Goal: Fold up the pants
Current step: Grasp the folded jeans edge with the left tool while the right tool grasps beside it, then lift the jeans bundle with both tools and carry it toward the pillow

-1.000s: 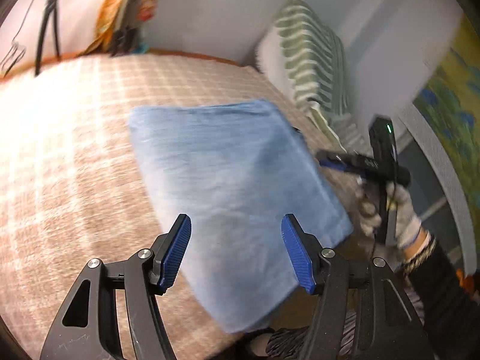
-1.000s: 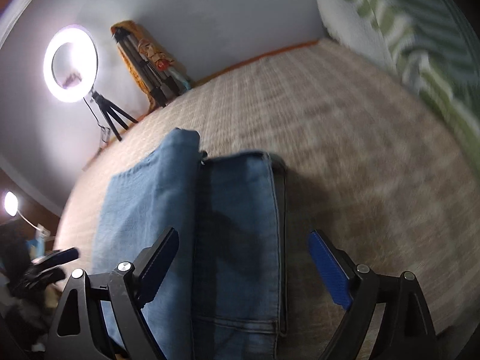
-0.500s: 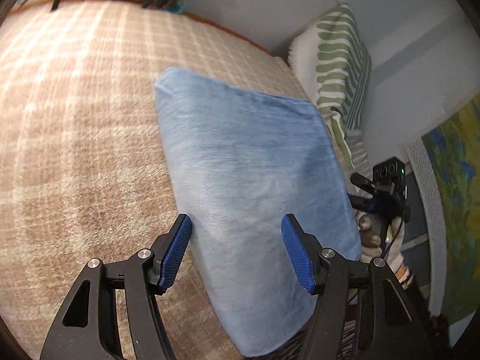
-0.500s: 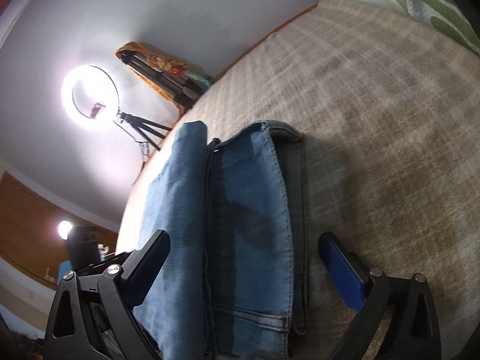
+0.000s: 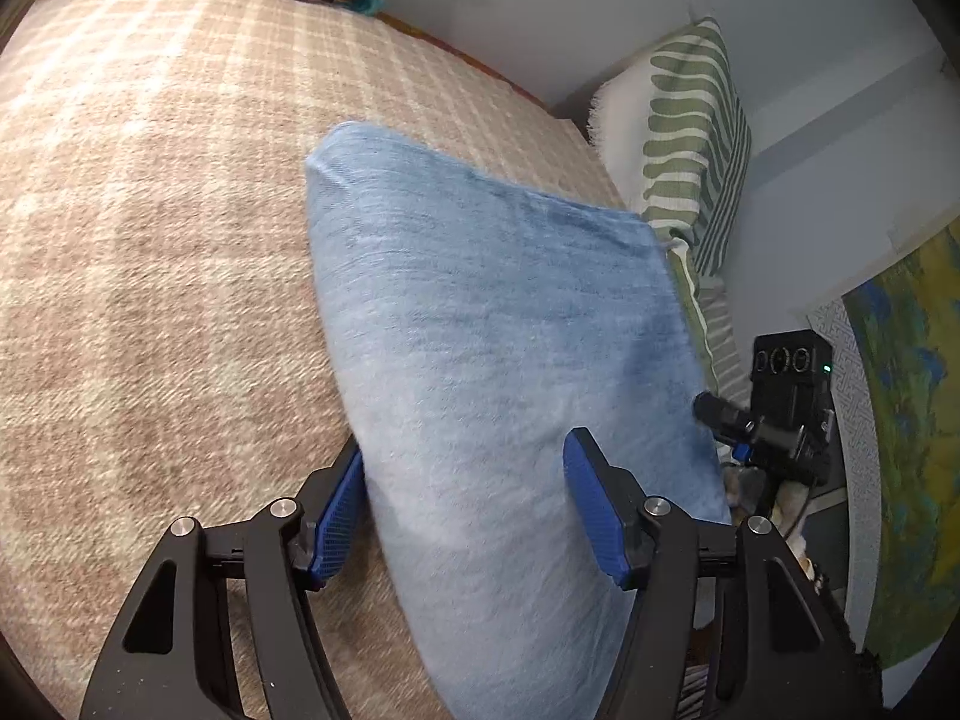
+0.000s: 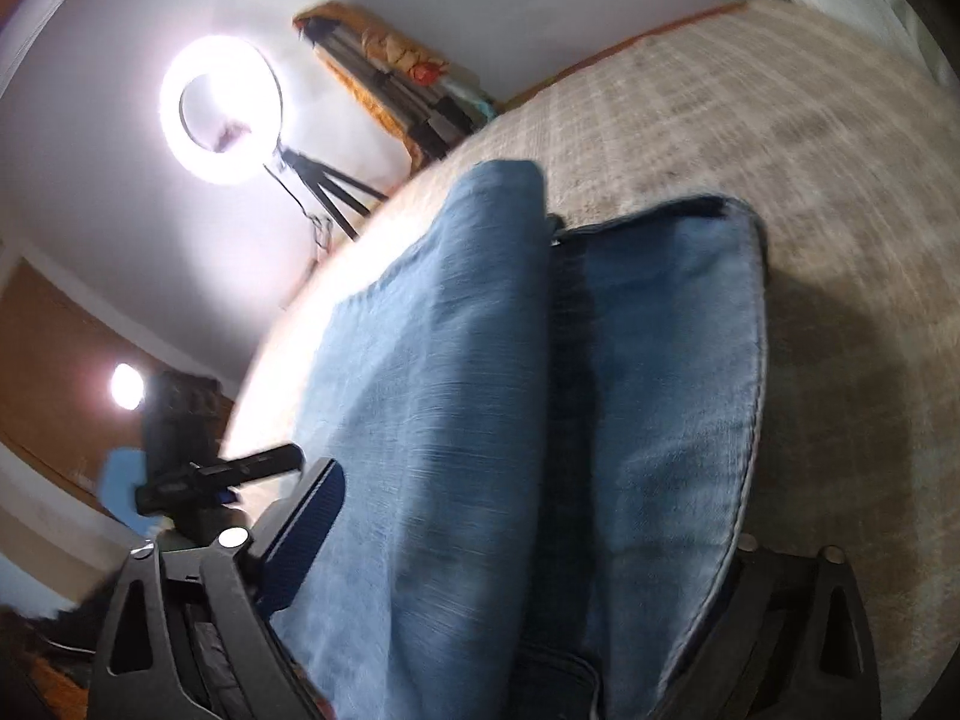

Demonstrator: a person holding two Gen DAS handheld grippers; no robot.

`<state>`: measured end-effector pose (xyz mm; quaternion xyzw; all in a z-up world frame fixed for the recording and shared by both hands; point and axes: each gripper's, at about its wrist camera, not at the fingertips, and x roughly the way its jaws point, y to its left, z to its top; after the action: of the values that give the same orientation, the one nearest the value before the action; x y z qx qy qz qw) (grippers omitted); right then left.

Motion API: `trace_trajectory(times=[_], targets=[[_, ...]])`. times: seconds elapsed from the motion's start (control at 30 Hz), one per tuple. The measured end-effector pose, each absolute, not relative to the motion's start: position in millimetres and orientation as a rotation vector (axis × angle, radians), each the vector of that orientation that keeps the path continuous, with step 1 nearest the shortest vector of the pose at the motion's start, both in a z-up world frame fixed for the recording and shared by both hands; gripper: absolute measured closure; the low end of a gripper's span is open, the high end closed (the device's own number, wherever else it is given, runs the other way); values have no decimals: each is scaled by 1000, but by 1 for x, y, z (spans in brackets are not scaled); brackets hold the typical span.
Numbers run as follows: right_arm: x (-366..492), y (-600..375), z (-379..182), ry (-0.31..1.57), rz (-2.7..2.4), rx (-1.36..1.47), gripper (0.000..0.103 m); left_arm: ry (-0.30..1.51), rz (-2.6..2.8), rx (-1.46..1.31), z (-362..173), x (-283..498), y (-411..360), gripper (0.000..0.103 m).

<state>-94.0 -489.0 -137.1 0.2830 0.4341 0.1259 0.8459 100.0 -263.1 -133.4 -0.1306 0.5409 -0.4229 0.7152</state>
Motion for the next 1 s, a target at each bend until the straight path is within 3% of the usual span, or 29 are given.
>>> trace_trajectory(times=[0.17,0.23,0.3,0.33,0.4,0.6,1.0], targets=[[-92,-463,-125,970,136,378,29,1189,-919,-251,-132,99,-273,42],[-95,-459,-118,960,97,349,46,1179,-908,-226,-130,98,-275,51],[-97,-458,-110,946,68,322,61,1158,-912,-216,-126,97,-275,70],[-100,-455,-104,933,55,301,67,1148,-914,-212,-123,98,-275,74],[-102,-448,-93,908,33,253,73,1124,-924,-197,-116,98,-276,83],[-98,-427,-72,857,-20,123,80,1062,-969,-163,-93,95,-282,87],[-56,-436,-16,741,-87,76,81,986,-1007,-152,-55,132,-306,89]])
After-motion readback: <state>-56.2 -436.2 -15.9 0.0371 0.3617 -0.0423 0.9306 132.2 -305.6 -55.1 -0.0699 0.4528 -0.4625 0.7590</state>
